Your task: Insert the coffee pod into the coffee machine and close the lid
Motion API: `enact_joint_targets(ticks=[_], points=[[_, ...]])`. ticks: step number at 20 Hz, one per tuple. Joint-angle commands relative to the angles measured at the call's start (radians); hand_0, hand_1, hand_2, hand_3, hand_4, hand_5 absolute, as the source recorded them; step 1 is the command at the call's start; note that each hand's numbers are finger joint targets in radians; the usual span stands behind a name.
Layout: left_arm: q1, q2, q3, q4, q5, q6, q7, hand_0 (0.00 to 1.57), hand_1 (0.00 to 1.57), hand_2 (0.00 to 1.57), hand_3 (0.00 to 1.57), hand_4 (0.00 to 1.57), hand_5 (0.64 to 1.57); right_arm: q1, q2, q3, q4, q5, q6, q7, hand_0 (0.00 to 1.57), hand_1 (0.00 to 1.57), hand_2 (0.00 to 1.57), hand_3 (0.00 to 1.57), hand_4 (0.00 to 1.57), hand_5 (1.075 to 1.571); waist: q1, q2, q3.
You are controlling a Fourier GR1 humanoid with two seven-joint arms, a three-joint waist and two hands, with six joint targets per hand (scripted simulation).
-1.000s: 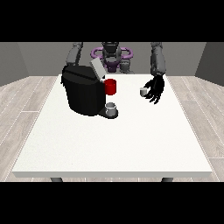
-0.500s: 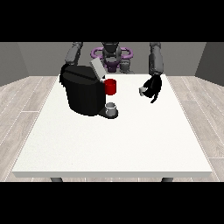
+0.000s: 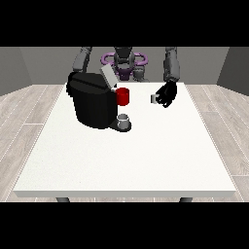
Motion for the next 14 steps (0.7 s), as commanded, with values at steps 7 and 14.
enact_joint_targets(ticks=[7,14], points=[[-0.058,-0.043,0.022,-0.032,0.031,-0.109,0.044,1.40,1.40,1.38,1.28,0.60,1.571,0.031,-0.001,0.036,0.032,0.032,-0.010,0.016,0.00,0.00,0.00,0.00,0.23,1.571,0.001,-0.095,-0.0016],[-0.129,-0.085,0.069,-0.082,0.098,-0.194,0.157,1.38,1.38,1.42,1.37,0.59,1.571,0.007,-0.017,0.018,0.029,0.003,0.002,0.066,0.00,0.00,0.00,0.00,0.34,1.571,-0.006,-0.148,-0.0017]])
